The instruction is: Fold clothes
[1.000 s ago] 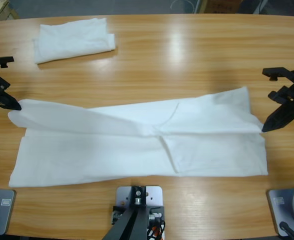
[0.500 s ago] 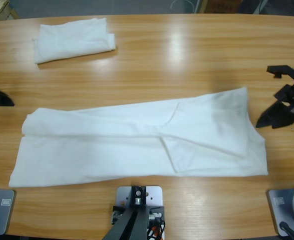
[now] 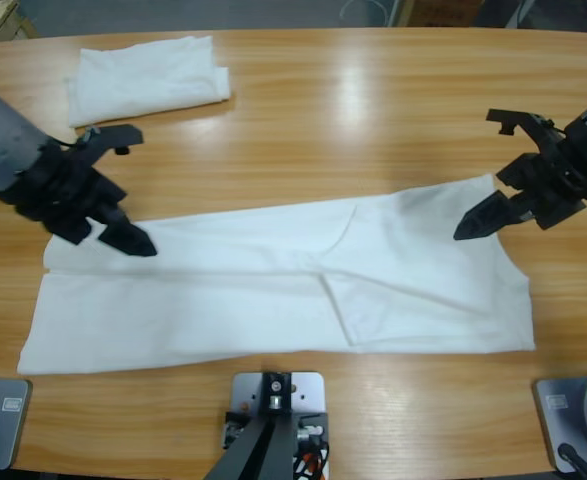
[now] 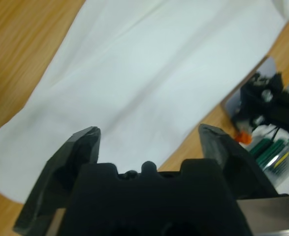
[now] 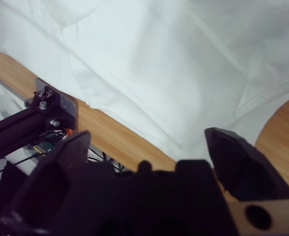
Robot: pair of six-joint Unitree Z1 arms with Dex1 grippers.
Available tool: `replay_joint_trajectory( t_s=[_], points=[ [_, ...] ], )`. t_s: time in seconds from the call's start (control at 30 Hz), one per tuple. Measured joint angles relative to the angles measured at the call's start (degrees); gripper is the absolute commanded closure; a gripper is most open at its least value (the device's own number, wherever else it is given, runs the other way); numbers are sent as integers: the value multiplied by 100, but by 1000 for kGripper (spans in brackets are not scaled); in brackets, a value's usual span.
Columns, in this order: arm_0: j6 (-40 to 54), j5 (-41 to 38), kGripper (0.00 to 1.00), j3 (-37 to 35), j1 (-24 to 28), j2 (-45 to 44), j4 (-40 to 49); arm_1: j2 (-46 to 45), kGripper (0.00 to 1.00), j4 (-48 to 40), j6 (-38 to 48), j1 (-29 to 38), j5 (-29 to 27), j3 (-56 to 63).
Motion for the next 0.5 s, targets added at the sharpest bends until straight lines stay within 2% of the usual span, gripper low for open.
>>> replay_joint_trajectory(
  t_s=[0.03, 0.07, 0.1, 0.23, 0.27, 0.4, 0.5],
  points=[
    [-285, 72, 922, -16, -14, 57, -75, 0, 404, -13, 0, 2, 0, 0],
    [-576, 162, 916, -44, -22, 105, -120, 0, 405, -22, 0, 2, 0, 0],
    [-860, 242, 858, -97, -39, 159, -140, 0, 404, -32, 0, 3, 0, 4],
    [-1887, 510, 309, -309, -272, 454, -168, 0, 386, -105, 0, 4, 0, 44],
    [-2076, 563, 250, -311, -322, 554, -168, 0, 386, -113, 0, 4, 0, 52],
    [-2467, 1040, 243, -311, -390, 810, -169, 0, 383, -188, 0, 4, 0, 134],
    [-1961, 1440, 243, -310, -227, 829, -168, 0, 381, -259, 0, 4, 0, 208]
  ],
)
